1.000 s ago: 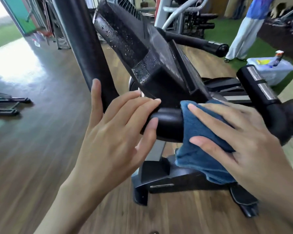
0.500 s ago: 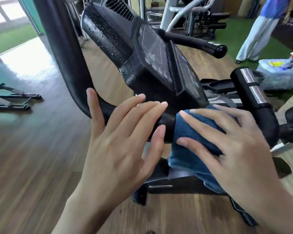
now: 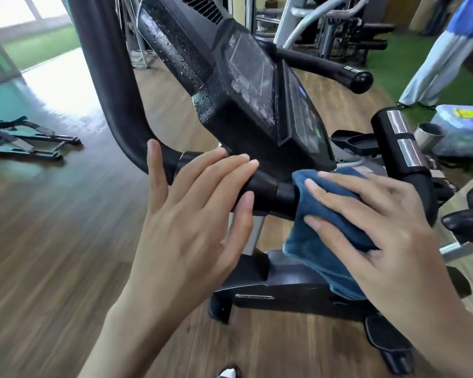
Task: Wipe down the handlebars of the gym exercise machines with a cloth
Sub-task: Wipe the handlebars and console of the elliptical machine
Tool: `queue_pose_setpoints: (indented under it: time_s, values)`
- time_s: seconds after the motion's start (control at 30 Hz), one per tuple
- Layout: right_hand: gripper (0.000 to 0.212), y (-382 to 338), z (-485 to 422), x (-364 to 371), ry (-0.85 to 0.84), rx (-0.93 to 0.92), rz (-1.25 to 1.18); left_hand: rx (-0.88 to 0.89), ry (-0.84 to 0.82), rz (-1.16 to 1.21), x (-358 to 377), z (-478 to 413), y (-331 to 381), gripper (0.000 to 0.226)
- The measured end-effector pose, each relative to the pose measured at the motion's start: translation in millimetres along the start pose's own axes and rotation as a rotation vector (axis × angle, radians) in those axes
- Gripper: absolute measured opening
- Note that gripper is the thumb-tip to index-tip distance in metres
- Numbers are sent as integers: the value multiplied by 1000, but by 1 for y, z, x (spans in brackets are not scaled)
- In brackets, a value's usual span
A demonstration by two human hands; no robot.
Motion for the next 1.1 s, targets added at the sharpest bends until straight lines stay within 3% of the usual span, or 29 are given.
queue_pose_setpoints:
  time_s: [0.3,0.67,0.87,1.1]
  values:
    - [37,-26,-7,23,113,-95,176,-23,21,13,5,0,4,35]
    - [31,54,19,-27,34,-254,75,-34,95,18,19,1,17,32]
    - [29,35,8,-15,97,-257,109,-19,85,-10,28,6,27,32]
    - [38,26,-1,-12,2,-306,134,55,47,-28,38,12,37,34]
Point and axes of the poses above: each hand's wrist, its own z-axis away from the middle knuckle, its own x-axis out of the palm, y = z × x, the point moved 3 cm from there along -z, towards the middle knuckle, and after that the axes turned 8 degrees about y, right-handed, at the moved point
